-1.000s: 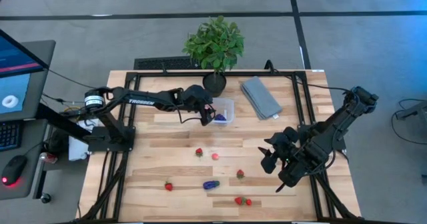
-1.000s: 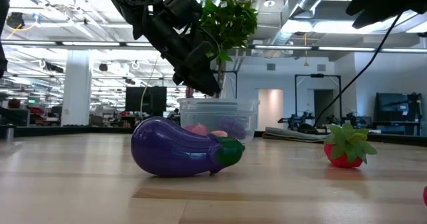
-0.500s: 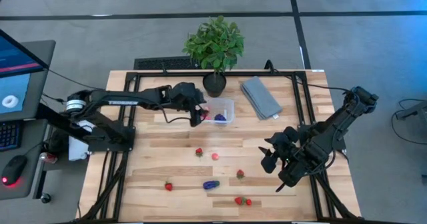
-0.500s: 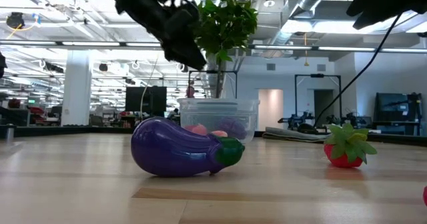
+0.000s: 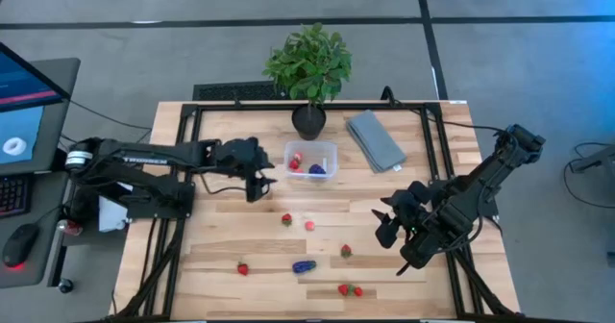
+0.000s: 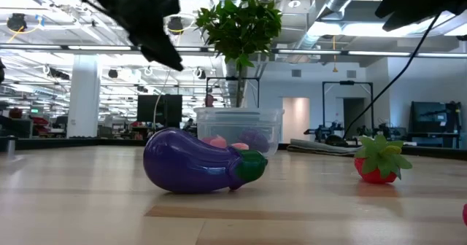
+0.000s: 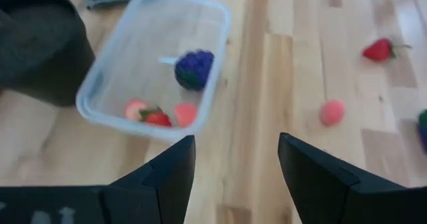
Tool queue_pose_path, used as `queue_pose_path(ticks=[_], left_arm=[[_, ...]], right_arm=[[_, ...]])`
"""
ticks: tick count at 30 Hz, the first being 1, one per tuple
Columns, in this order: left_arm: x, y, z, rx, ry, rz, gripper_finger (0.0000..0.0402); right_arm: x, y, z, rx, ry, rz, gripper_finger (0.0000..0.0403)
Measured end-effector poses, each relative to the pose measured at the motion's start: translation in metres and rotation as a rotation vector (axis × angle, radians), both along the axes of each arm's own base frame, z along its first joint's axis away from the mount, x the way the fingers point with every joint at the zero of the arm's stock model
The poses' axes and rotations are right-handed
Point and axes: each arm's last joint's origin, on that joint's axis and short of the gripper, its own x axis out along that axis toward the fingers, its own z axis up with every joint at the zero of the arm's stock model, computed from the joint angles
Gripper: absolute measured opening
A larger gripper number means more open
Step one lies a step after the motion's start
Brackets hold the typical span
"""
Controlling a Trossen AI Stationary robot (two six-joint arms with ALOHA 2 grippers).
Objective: Pick and placing Produce into tupperware
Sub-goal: Put the red strawberry into the transparent bin
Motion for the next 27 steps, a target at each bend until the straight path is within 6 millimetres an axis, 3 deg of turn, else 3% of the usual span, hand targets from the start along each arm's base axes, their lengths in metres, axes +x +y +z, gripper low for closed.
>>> queue_pose_path(ticks=[11,20,27], left_arm=[[-0.038,-0.031,-0.031,-0.075,-0.091,0.028,0.0206],[-0.047,-0.048,-0.058,-0.127,-0.038,0.0,0.0206],[-0.045,-0.061,-0.062,-0.077,-0.069,-0.055,0.0206]], right_arm=[[0.0,0.0,0.0,0.001,0.0,-0.001,0.0221],[0.0,0.0,0.0,0.011,-0.006,-0.004,0.0221],[0.002,-0.001,0.0,0.013,-0.007,-0.012,0.0221]])
